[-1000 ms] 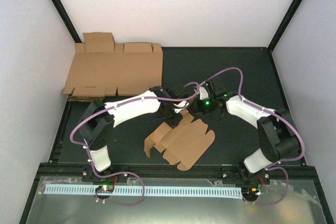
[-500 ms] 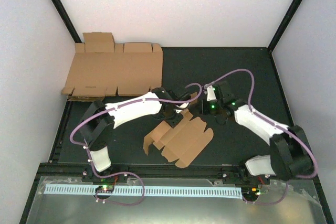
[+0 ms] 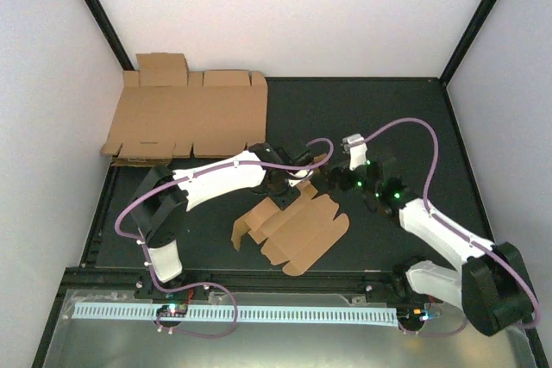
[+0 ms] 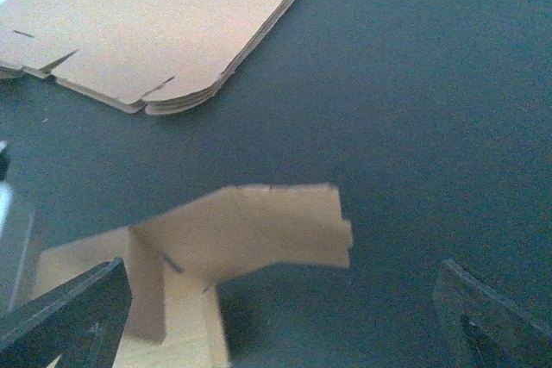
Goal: Fold the paper box
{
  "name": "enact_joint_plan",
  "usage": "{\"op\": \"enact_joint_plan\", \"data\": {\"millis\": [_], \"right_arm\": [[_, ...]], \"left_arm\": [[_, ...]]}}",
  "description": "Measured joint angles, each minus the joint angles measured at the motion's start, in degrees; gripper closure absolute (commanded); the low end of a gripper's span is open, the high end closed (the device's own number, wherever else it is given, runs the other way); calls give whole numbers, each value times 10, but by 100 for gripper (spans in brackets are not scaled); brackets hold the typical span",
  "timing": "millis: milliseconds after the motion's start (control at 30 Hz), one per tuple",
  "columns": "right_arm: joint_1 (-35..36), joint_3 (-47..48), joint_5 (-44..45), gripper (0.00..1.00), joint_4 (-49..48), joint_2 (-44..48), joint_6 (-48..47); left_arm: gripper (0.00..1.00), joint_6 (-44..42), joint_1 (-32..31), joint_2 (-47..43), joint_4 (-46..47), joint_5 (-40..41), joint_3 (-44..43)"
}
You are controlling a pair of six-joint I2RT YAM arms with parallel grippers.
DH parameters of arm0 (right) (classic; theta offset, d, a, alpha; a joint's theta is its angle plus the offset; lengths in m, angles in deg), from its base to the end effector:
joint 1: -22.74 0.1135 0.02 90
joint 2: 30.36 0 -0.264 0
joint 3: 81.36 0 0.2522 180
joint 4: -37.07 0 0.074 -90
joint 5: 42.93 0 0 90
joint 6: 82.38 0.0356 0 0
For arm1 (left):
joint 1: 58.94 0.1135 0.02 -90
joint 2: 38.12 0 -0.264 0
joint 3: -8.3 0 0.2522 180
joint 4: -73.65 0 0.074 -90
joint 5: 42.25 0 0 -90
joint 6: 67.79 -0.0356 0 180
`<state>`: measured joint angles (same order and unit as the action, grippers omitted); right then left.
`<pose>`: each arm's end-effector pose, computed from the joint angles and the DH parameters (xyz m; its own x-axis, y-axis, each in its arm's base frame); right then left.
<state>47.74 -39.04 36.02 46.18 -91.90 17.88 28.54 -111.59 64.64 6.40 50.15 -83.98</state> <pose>0.2040 0.1026 0.2109 -0.5243 -0.0516 -0.8500 -0.4820 0.8408 0.2463 0.2133 -0.2770 0.2180 -0.6762 0.7044 -0.2157 0.7187 0.6951 0.0172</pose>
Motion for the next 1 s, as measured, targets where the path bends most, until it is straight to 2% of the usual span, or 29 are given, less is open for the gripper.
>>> {"op": "enact_joint_plan", "data": {"millis": [233, 467, 800, 1000], "right_arm": [[0, 118, 7, 1, 47, -129, -103], [-5, 123, -4, 7, 72, -148, -155], [-28, 123, -113, 13, 81, -153, -163], [-28, 141, -166, 30, 90, -172, -181]], "left_arm": [[51, -28, 0, 0, -1, 2, -1], [52, -42, 0, 0, -4, 7, -1], [51, -74, 0, -1, -24, 16, -1], [51, -90, -1, -16, -36, 28, 0]]}}
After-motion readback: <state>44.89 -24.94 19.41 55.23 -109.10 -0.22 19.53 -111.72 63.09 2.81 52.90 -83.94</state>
